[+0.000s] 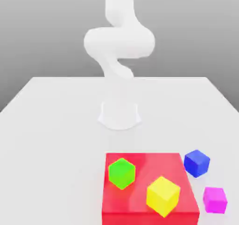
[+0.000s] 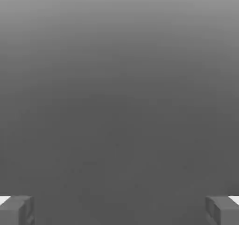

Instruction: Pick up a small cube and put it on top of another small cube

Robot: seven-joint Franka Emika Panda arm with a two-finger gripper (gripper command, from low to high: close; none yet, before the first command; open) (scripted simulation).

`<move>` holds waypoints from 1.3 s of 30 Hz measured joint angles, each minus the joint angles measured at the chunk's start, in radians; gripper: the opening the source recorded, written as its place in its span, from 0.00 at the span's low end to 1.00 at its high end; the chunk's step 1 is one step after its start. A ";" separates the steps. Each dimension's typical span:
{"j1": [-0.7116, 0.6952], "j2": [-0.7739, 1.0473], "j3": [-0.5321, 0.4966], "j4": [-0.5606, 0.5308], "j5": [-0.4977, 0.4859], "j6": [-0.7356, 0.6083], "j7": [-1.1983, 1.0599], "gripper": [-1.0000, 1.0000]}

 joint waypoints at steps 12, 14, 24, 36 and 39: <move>0.251 0.443 -0.038 -0.031 0.113 0.149 -0.459 0.50; 0.278 0.516 -0.029 -0.036 0.127 0.173 -0.531 0.50; 0.391 0.870 0.034 -0.065 0.072 0.305 -0.803 0.50; 0.443 1.180 0.035 -0.043 -0.042 0.491 -0.858 0.00; 0.443 1.194 0.035 -0.040 -0.043 0.500 -0.857 0.00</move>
